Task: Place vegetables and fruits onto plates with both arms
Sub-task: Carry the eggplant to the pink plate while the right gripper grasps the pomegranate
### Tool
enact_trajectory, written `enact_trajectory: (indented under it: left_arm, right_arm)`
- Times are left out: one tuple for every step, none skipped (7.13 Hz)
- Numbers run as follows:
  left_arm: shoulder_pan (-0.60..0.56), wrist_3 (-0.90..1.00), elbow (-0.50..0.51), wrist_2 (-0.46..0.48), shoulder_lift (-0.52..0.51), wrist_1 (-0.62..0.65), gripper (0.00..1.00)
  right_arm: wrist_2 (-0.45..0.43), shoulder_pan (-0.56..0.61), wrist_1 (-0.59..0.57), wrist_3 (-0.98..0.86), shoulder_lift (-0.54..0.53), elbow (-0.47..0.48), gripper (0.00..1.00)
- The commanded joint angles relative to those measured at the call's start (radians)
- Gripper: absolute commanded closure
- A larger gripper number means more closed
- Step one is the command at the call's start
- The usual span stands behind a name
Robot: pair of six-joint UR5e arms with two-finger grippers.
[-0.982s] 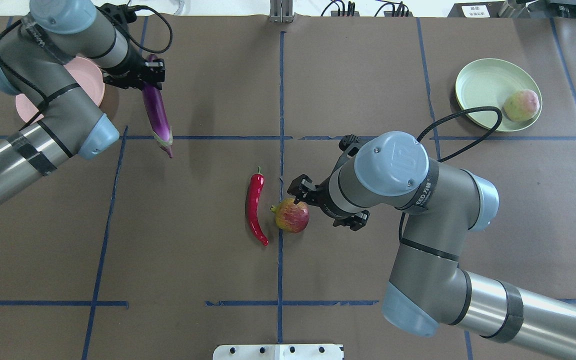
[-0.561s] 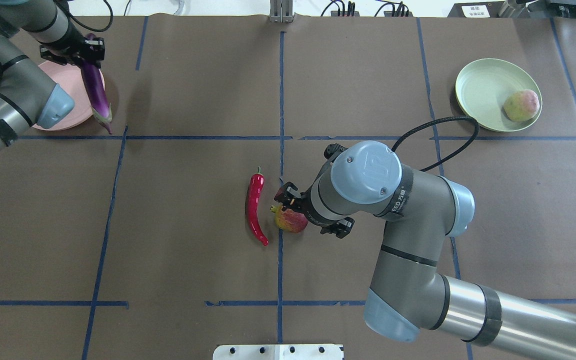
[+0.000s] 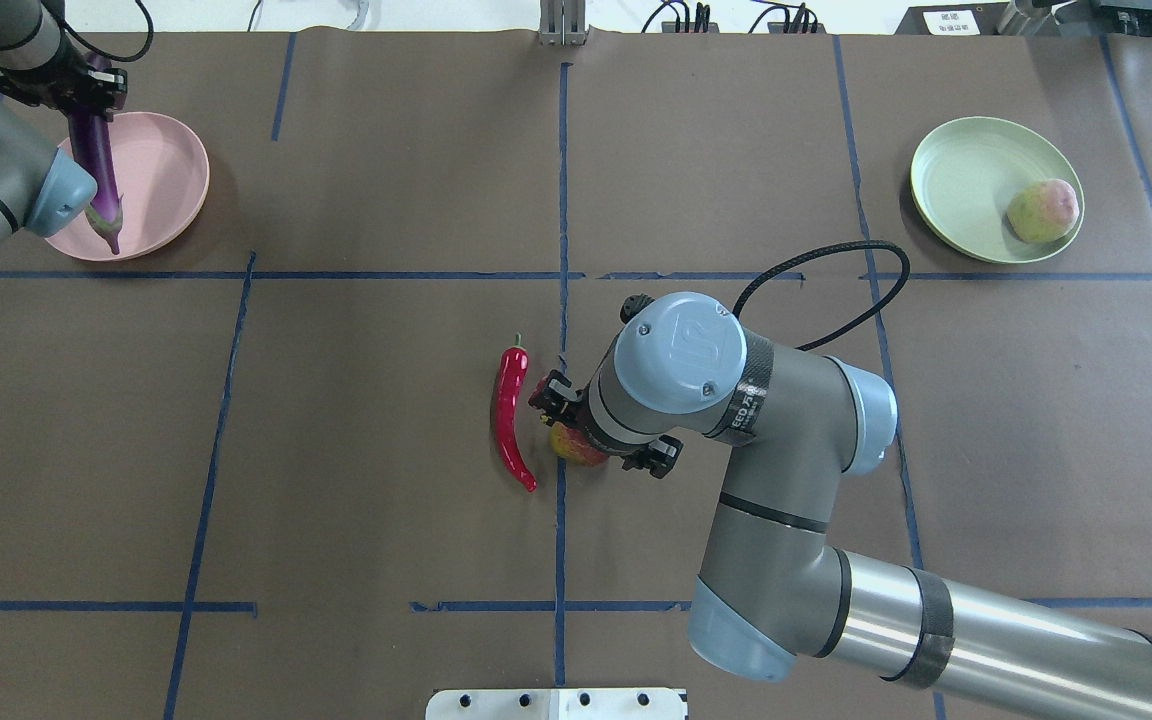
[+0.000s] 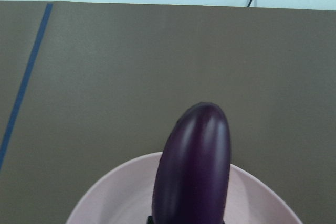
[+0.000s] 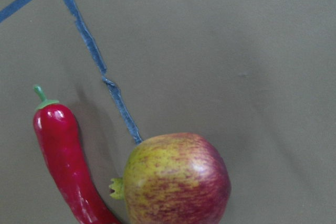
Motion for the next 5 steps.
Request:
enact_trajectory:
  left_arm:
    - [-0.009, 0.014, 0.009, 0.001, 0.002, -0.018, 0.00]
    - [-0.007, 0.011, 0.004, 0.001, 0.000, -0.023, 0.00]
    - [-0.007, 0.011, -0.001, 0.000, 0.002, -0.023, 0.00]
    - [-0.007, 0.008, -0.005, 0.000, 0.002, -0.023, 0.00]
    - [-0.007, 0.005, -0.022, -0.002, 0.003, -0.022, 0.00]
  right_arm:
    - [-0.012, -0.003, -0.009, 0.000, 0.028, -0.032, 0.00]
    - [-0.032, -0.003, -0.002, 0.000, 0.060, -0.082, 0.00]
    - [-0.036, -0.003, -0.002, -0.005, 0.063, -0.092, 0.00]
    - [-0.054, -0.003, 0.000, -0.006, 0.067, -0.113, 0.00]
    - [-0.055, -0.004, -0.001, -0.006, 0.065, -0.118, 0.00]
